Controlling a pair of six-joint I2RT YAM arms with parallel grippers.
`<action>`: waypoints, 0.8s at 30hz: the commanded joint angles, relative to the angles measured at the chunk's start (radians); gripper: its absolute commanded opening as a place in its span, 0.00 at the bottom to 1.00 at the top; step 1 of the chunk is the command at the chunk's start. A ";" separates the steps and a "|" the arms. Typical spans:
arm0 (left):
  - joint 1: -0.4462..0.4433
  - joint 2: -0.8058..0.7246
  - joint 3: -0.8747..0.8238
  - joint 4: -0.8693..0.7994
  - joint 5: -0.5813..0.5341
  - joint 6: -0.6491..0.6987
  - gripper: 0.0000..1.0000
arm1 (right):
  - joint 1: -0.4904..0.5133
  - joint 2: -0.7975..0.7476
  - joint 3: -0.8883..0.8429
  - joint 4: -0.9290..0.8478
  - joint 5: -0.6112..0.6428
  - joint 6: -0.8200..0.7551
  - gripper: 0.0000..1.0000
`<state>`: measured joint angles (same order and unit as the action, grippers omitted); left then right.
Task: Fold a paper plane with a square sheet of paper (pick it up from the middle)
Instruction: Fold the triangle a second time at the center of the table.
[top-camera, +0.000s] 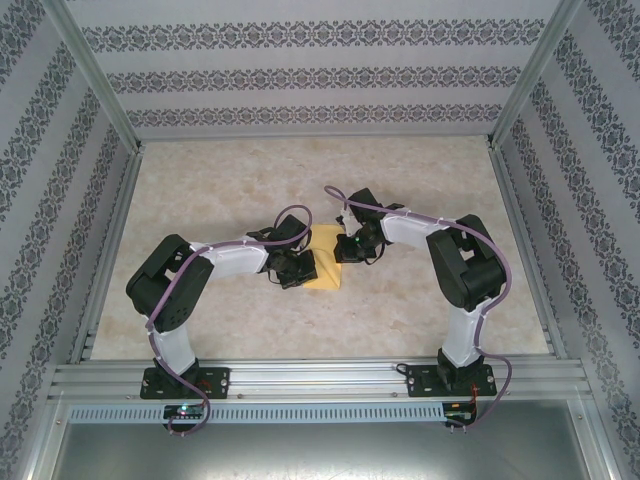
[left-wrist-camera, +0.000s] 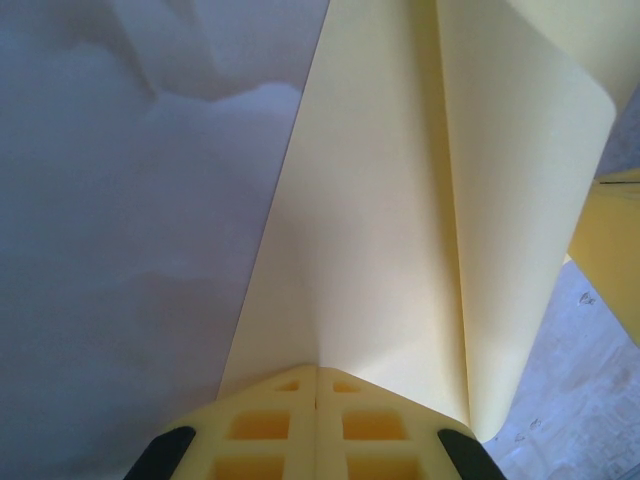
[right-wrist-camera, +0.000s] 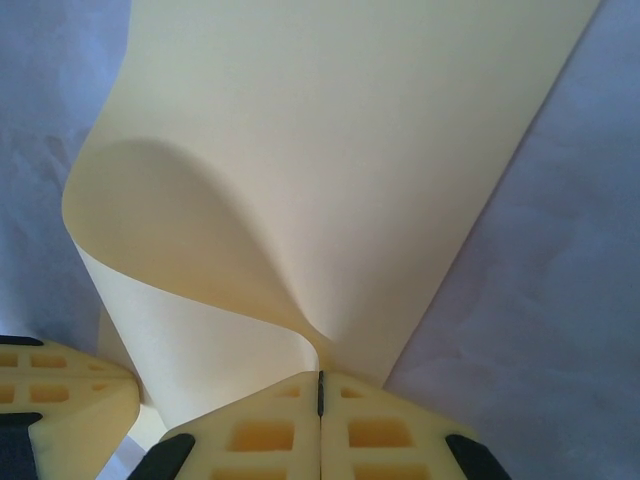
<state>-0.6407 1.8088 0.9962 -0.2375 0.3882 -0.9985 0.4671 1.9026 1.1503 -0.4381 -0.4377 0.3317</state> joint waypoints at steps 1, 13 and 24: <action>-0.008 0.027 0.013 -0.060 -0.024 0.024 0.04 | 0.004 0.026 0.026 -0.014 0.008 -0.024 0.06; -0.008 -0.006 0.019 -0.062 -0.036 0.046 0.08 | 0.004 0.061 0.034 -0.037 0.016 -0.020 0.06; 0.013 -0.150 0.012 0.108 -0.043 0.010 0.05 | 0.005 0.067 0.037 -0.042 0.019 -0.021 0.06</action>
<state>-0.6395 1.6867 1.0012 -0.2199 0.3408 -0.9737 0.4671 1.9347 1.1793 -0.4427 -0.4419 0.3290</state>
